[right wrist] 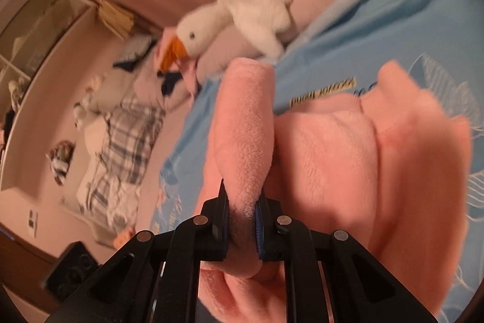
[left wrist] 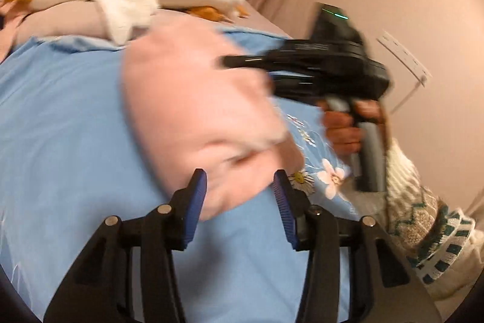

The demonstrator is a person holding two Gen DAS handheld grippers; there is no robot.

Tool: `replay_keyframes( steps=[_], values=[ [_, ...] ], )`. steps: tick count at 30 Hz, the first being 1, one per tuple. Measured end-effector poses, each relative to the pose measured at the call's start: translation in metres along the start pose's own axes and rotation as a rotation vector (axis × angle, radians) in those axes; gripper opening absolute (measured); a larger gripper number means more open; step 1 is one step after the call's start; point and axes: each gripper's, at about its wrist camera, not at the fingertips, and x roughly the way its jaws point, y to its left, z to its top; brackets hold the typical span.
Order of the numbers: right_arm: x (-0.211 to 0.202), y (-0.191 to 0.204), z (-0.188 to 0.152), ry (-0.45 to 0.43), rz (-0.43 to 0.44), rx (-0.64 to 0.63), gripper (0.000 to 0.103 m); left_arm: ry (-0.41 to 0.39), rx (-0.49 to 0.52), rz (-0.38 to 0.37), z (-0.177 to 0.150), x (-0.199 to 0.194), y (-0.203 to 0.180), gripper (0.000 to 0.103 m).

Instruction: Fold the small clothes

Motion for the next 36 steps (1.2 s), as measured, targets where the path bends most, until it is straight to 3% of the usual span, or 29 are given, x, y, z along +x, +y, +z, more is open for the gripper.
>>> replay_keyframes(
  steps=[2, 9, 15, 19, 24, 27, 29, 30, 34, 36],
  values=[
    [-0.018, 0.008, 0.002, -0.048, -0.012, -0.024, 0.014, -0.014, -0.027, 0.051, 0.0, -0.007, 0.01, 0.045],
    [-0.076, 0.002, 0.005, -0.141, -0.12, -0.044, 0.014, 0.002, -0.079, 0.071, 0.0, -0.006, 0.023, 0.045],
    [-0.048, -0.072, -0.025, -0.016, -0.187, 0.126, 0.014, 0.027, -0.064, 0.073, 0.02, 0.029, 0.021, 0.045],
    [-0.049, -0.107, -0.032, -0.079, -0.103, 0.24, 0.014, 0.013, -0.026, 0.07, 0.046, 0.045, 0.004, 0.045],
    [-0.065, -0.103, -0.027, -0.149, -0.108, 0.212, 0.014, 0.032, 0.022, 0.058, 0.064, 0.07, -0.011, 0.045],
    [-0.057, -0.114, -0.032, -0.105, -0.203, 0.225, 0.004, 0.074, 0.058, 0.105, 0.062, 0.097, -0.012, 0.049],
    [-0.042, -0.124, -0.038, -0.033, -0.275, 0.233, 0.003, 0.118, 0.037, 0.119, 0.058, 0.114, 0.0, 0.05],
    [-0.043, -0.125, -0.04, -0.04, -0.28, 0.228, 0.003, 0.123, 0.029, 0.113, 0.057, 0.116, 0.003, 0.051],
    [-0.077, -0.098, -0.027, -0.222, -0.284, 0.157, 0.003, 0.128, 0.032, 0.113, 0.058, 0.115, 0.007, 0.051],
    [-0.085, -0.08, -0.014, -0.257, -0.254, 0.107, 0.003, 0.127, 0.053, 0.119, 0.058, 0.116, 0.004, 0.051]
  ],
)
